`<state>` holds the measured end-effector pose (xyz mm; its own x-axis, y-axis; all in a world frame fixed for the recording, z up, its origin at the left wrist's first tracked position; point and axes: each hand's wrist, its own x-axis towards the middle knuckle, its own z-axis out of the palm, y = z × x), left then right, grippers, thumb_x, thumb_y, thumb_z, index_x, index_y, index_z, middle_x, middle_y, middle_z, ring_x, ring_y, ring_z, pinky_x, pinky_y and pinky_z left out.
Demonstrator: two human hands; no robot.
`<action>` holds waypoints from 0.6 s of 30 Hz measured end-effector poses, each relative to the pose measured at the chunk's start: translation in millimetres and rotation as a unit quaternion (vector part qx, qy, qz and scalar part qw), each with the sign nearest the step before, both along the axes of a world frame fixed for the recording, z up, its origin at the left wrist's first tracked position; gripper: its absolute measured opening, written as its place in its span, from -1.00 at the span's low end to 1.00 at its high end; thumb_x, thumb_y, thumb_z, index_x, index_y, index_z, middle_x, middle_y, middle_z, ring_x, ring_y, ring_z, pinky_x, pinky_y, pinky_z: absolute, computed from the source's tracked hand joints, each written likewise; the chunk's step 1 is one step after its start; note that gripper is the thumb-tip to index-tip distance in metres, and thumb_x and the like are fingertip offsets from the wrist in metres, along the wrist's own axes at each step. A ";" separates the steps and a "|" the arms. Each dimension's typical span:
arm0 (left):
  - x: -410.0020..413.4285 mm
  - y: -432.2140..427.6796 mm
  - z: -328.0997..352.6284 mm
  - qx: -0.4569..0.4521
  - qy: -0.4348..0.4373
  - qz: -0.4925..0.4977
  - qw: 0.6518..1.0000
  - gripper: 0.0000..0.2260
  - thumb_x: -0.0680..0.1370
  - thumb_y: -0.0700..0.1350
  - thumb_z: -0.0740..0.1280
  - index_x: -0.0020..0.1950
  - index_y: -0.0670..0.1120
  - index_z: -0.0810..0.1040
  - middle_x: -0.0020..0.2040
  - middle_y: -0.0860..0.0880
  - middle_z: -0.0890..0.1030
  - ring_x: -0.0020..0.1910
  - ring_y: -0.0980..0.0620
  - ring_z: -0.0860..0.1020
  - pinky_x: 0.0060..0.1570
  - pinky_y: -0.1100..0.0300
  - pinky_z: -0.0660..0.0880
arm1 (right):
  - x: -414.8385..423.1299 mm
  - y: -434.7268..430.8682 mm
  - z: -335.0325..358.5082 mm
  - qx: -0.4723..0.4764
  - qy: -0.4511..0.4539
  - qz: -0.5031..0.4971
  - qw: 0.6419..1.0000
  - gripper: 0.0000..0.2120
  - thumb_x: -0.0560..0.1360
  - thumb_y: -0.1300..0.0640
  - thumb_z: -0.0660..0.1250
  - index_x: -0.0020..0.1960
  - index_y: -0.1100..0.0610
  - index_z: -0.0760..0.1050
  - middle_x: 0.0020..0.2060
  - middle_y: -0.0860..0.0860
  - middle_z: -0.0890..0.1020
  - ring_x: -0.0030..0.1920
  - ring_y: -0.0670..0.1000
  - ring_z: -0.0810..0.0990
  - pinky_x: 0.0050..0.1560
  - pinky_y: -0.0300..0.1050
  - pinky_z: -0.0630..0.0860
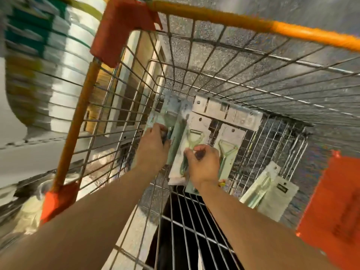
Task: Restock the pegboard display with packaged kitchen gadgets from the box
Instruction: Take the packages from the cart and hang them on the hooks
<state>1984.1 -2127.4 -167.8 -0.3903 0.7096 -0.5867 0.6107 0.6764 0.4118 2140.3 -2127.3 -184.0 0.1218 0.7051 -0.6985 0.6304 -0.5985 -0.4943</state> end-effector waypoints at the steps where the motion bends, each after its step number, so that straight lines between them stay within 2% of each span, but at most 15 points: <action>1: 0.0 -2.0 -0.5 0.001 -0.010 0.007 1.000 -0.78 0.60 -0.12 0.47 0.22 -0.03 0.53 0.08 0.00 0.59 0.04 -0.05 0.59 0.13 -0.12 0.61 | -0.6 -0.4 0.3 0.004 0.007 -0.001 1.000 -0.80 0.55 -0.06 0.44 0.04 0.02 0.51 0.06 -0.09 0.43 -0.16 -0.25 0.46 -0.12 -0.41 0.32; 3: 1.2 -3.1 0.9 0.010 -0.023 0.027 0.999 -0.81 0.63 -0.12 0.44 0.22 -0.03 0.57 0.13 0.00 0.58 0.05 -0.01 0.60 0.19 -0.09 0.62 | -4.5 1.1 0.6 0.014 0.027 -0.018 0.999 -0.81 0.53 -0.06 0.44 0.03 -0.02 0.49 0.04 -0.06 0.52 -0.09 -0.15 0.54 -0.07 -0.35 0.45; 5: 2.4 -3.5 1.8 0.028 -0.008 0.055 0.998 -0.74 0.63 -0.13 0.43 0.32 -0.03 0.54 0.29 -0.06 0.49 0.15 0.01 0.55 0.28 0.03 0.57 | -10.6 3.6 -0.1 0.006 0.029 -0.038 0.999 -0.81 0.51 -0.07 0.43 0.02 -0.07 0.46 0.01 0.01 0.58 -0.08 -0.03 0.60 -0.02 -0.08 0.61; 7: 2.6 -2.3 2.9 0.039 0.014 0.076 0.996 -0.64 0.63 -0.11 0.45 0.39 -0.01 0.46 0.34 -0.08 0.45 0.21 0.01 0.47 0.23 0.10 0.50 | -15.4 5.9 -1.8 -0.003 0.019 -0.045 0.999 -0.81 0.50 -0.08 0.42 0.00 -0.08 0.44 0.01 0.02 0.59 -0.09 -0.02 0.60 0.00 0.04 0.64; 10: 1.9 0.7 -3.6 0.037 0.012 0.071 0.997 -0.69 0.65 -0.06 0.41 0.37 -0.03 0.46 0.22 -0.07 0.55 0.21 -0.05 0.51 0.19 0.01 0.53 | -17.9 8.9 -5.1 -0.007 0.019 -0.052 0.998 -0.79 0.48 -0.09 0.44 0.01 -0.08 0.44 0.04 0.01 0.58 -0.06 0.00 0.61 0.03 0.07 0.64; 12: 2.3 3.7 -7.6 0.030 0.013 0.072 0.997 -0.75 0.68 0.01 0.34 0.31 -0.06 0.51 0.17 -0.08 0.58 0.16 -0.03 0.51 0.16 0.06 0.49 | -15.4 10.1 -7.1 -0.016 0.029 -0.071 0.997 -0.71 0.46 -0.07 0.47 0.08 -0.08 0.42 0.03 0.00 0.58 -0.07 0.00 0.61 0.01 0.04 0.64; 15: 3.6 9.0 -8.7 0.014 -0.005 0.079 0.997 -0.67 0.69 0.16 0.26 0.26 -0.06 0.56 0.18 -0.08 0.56 0.02 0.08 0.47 0.05 0.17 0.37 | -10.9 11.7 -6.4 -0.032 0.044 -0.091 0.994 -0.47 0.46 -0.05 0.51 0.32 -0.02 0.35 0.09 -0.02 0.57 -0.03 -0.06 0.60 0.07 -0.07 0.62; 18: 5.8 11.1 -7.8 -0.003 -0.040 0.054 0.998 -0.66 0.66 0.17 0.33 0.27 -0.05 0.55 0.17 -0.05 0.53 0.08 0.01 0.51 0.06 0.11 0.47 | -8.5 11.0 -6.4 -0.046 0.047 -0.086 0.994 -0.21 0.39 -0.17 0.50 0.51 0.00 0.28 0.20 -0.02 0.56 0.05 -0.07 0.61 0.22 0.00 0.60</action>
<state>1989.9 -2116.3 -175.6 -0.4160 0.6621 -0.6233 0.4991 0.7392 0.4522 2131.7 -2116.3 -190.4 0.1655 0.6114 -0.7738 0.4678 -0.7394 -0.4841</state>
